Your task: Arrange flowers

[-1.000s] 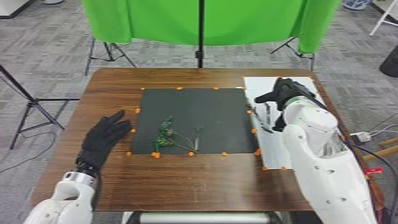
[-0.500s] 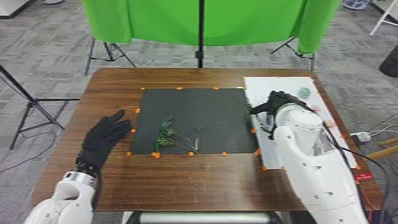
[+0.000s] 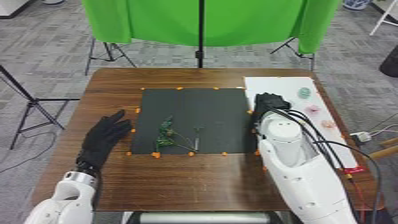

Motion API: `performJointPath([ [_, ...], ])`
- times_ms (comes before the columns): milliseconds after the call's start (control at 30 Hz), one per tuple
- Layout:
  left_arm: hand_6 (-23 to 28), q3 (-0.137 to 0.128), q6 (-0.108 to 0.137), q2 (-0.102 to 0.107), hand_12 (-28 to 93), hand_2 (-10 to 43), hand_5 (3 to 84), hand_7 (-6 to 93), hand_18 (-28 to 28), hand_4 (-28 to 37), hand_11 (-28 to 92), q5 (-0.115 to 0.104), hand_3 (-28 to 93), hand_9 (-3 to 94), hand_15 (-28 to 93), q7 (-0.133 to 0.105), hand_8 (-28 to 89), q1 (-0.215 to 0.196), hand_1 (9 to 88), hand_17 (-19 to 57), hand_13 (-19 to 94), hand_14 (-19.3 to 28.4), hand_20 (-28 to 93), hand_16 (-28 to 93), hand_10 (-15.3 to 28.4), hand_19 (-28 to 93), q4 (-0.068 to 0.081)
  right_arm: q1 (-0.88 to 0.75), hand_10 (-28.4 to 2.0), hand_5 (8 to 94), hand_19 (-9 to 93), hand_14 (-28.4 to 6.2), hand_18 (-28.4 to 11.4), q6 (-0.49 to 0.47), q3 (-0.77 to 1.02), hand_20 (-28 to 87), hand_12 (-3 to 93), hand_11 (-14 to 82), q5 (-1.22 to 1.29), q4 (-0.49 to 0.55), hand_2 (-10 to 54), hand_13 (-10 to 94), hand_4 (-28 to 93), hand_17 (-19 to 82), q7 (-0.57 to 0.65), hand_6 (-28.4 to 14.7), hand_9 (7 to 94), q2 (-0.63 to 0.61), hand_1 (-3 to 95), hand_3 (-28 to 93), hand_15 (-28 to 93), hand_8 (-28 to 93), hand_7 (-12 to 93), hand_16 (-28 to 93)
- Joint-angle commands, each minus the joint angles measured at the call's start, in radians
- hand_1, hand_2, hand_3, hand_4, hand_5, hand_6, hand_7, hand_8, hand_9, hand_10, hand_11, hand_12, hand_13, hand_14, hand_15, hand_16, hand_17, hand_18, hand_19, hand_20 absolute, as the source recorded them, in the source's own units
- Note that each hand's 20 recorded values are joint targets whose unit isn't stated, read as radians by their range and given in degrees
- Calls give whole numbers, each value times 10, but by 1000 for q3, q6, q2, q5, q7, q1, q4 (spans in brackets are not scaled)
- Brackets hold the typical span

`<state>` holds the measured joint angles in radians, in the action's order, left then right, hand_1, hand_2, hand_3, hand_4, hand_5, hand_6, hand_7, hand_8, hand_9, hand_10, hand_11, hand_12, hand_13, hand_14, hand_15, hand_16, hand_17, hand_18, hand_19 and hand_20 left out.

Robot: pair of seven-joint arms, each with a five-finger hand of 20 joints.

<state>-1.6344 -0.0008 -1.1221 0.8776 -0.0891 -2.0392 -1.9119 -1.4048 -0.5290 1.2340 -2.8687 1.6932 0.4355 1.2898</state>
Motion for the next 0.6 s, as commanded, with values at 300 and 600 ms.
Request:
performJointPath([
  [300, 62, -1, -15, -10, 151, -38, 419, 30, 128, -238, 126, 6, 637, 425, 90, 16, -37, -8, 202, 54, 333, 170, 179, 61, 143, 17, 5, -74, -93, 817, 932, -17, -112, 293, 64, 638, 274, 513, 166, -11, -95, 937, 29, 728, 4, -28, 906, -7, 553, 557, 706, 247, 309, 300],
  [600, 65, -2, -18, -10, 151, -38, 420, 27, 128, -237, 124, 4, 636, 424, 89, 19, -37, -15, 202, 53, 332, 170, 178, 61, 142, 16, 2, -98, -93, 812, 932, -17, -113, 389, 44, 659, 267, 535, 340, 164, -95, 937, 43, 734, 28, -31, 907, -38, 541, 577, 721, 244, 343, 304],
])
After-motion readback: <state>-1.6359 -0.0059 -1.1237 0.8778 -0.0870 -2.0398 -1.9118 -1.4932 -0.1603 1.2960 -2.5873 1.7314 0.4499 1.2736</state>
